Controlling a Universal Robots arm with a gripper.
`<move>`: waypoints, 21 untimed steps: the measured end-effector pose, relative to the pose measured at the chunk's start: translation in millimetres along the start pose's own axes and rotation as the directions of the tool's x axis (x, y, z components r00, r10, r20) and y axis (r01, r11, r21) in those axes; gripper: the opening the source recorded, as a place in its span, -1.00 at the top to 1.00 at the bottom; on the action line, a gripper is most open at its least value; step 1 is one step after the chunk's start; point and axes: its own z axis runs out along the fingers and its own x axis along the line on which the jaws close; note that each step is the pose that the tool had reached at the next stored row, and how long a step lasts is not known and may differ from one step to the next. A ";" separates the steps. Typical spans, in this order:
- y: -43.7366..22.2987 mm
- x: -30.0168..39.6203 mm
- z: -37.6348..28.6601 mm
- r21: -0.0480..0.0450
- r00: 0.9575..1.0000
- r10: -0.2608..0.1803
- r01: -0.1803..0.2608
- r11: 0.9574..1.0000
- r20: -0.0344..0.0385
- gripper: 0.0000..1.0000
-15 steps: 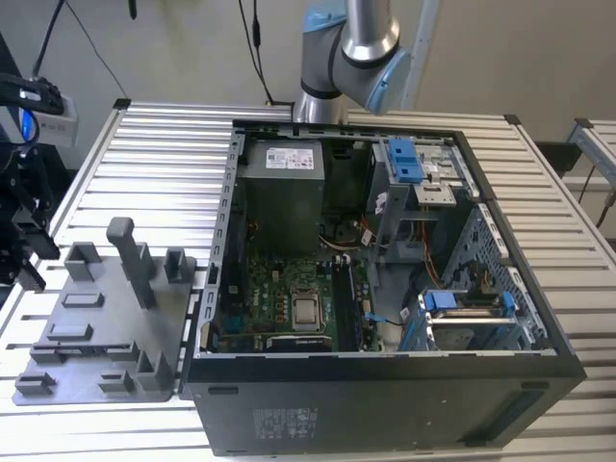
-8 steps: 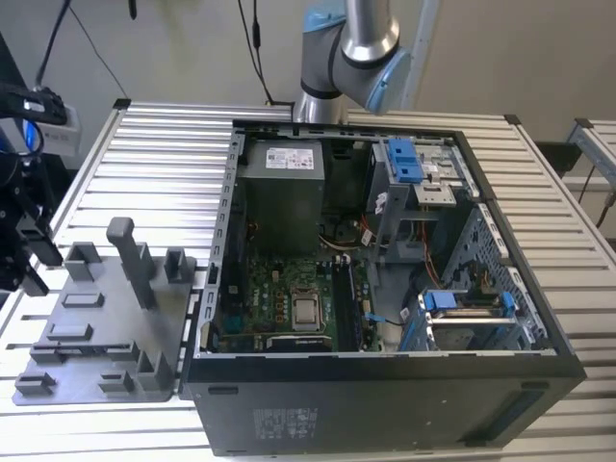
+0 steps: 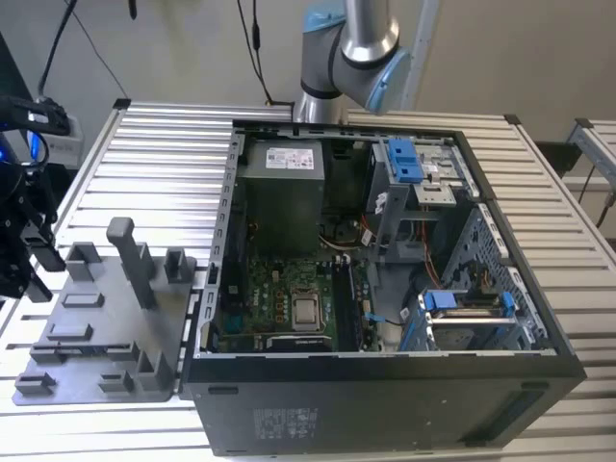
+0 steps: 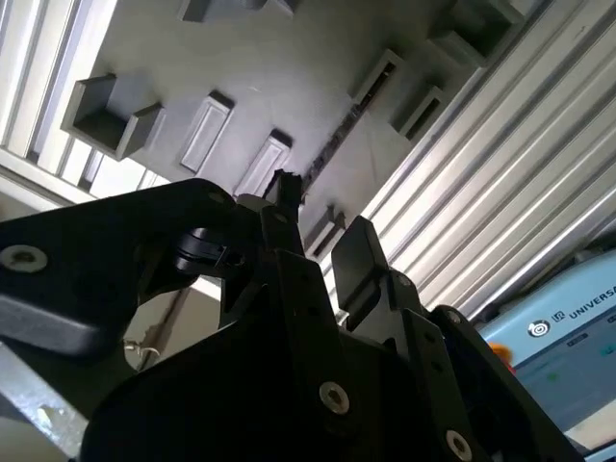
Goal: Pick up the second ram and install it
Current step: 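Pick up the second ram and move it above second insertion slot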
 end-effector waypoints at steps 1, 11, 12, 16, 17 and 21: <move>0.1 0.1 1.2 0.000 1.000 0.000 0.000 1.000 0.000 0.16; 0.9 0.7 14.8 0.000 1.000 -0.008 0.008 1.000 0.000 0.16; 1.0 0.7 16.2 0.000 1.000 -0.010 0.010 1.000 0.000 0.16; 1.1 1.0 21.7 0.000 1.000 -0.013 0.013 1.000 0.000 0.16; 1.1 1.0 22.5 0.000 1.000 -0.014 0.014 1.000 0.000 0.16; 1.2 1.2 25.6 0.000 1.000 -0.015 0.015 1.000 0.000 0.16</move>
